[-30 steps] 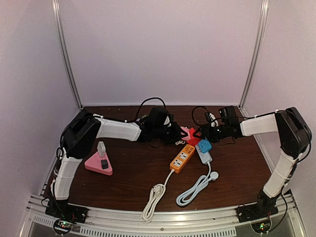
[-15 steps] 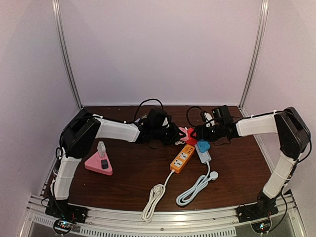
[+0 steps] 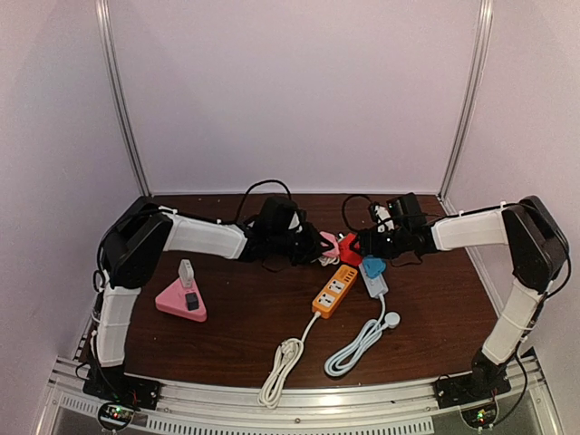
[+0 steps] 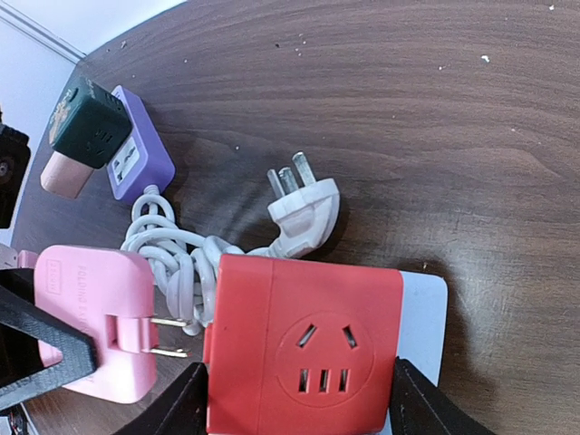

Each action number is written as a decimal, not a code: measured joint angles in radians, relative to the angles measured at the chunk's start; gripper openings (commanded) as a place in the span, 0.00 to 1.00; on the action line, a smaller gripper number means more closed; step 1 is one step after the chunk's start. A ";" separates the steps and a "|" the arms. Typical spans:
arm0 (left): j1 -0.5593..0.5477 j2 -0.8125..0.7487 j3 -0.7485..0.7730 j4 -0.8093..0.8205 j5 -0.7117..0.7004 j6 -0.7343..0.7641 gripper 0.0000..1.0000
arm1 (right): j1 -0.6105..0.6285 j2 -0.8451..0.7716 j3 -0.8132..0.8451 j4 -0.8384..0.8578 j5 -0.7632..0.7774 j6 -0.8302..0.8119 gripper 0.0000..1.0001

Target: Pull the plug off the socket

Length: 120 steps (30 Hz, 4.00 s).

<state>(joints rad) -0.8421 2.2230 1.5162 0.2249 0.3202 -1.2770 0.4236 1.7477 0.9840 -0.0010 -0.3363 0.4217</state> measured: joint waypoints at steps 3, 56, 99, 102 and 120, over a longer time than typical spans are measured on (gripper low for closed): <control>0.006 -0.030 -0.016 -0.017 0.011 0.003 0.00 | 0.000 0.008 0.007 0.007 0.019 0.000 0.66; 0.671 -0.242 -0.183 -0.436 0.059 0.487 0.03 | 0.009 -0.137 0.137 -0.109 0.038 0.100 1.00; 0.711 -0.151 -0.065 -0.649 0.032 0.620 0.78 | 0.035 -0.158 0.089 -0.079 0.045 0.105 1.00; 0.710 -0.205 -0.067 -0.665 0.004 0.645 0.78 | 0.039 -0.158 0.089 -0.082 0.049 0.103 1.00; 0.381 -0.278 0.084 -0.743 -0.234 0.921 0.78 | 0.054 -0.159 0.089 -0.105 0.077 0.079 1.00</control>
<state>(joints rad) -0.4606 1.9446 1.5997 -0.5182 0.0864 -0.3565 0.4778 1.5890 1.0733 -0.1062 -0.2592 0.5003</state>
